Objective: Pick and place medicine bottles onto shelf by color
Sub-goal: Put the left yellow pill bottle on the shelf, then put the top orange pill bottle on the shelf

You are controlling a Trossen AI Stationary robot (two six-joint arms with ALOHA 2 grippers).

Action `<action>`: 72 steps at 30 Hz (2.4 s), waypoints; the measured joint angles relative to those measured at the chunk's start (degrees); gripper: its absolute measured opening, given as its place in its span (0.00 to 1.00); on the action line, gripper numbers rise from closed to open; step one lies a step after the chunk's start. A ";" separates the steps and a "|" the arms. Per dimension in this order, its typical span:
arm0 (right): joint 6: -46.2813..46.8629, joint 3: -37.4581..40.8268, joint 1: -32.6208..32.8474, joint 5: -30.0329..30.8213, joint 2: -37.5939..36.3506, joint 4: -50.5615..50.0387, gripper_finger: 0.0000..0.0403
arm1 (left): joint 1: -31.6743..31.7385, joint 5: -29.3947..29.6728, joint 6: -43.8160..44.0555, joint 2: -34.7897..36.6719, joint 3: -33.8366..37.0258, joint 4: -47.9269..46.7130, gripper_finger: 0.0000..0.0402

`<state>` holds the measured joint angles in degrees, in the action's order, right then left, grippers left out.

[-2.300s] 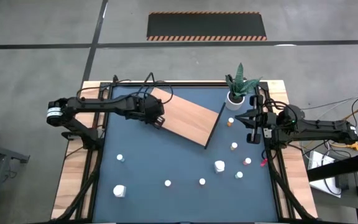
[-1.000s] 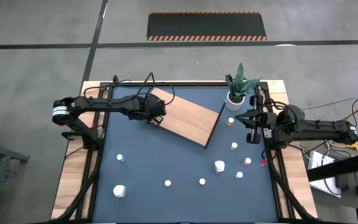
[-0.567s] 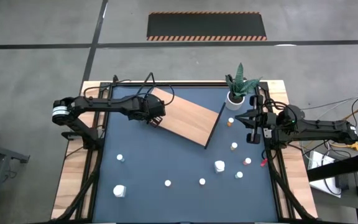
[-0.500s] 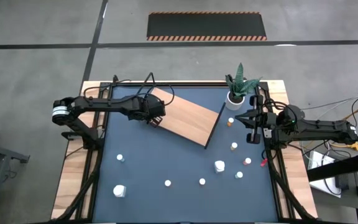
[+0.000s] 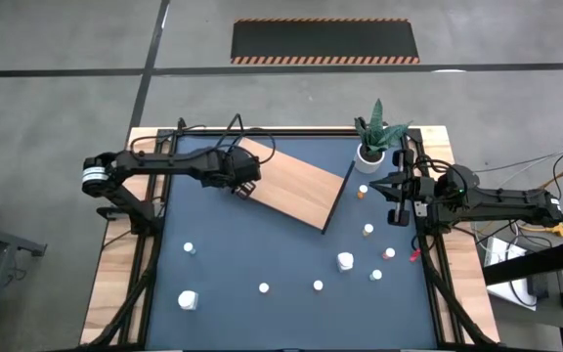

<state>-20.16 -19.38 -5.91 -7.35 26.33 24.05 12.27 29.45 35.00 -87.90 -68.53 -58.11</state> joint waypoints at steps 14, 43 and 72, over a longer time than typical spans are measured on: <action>-0.90 0.00 -0.02 0.02 0.00 0.06 0.02 | -16.37 5.15 -7.80 2.78 -6.79 17.10 0.02; 14.97 -2.37 1.00 -5.11 3.29 0.91 0.18 | -36.87 9.92 -38.83 2.93 7.08 43.52 0.02; 45.46 -42.80 7.02 7.21 29.29 -86.73 0.19 | -39.34 9.80 -41.30 18.17 17.06 38.75 0.02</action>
<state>25.30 -62.18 1.11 -0.15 55.62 -62.68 -27.06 39.25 -6.29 -69.72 -51.47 -19.36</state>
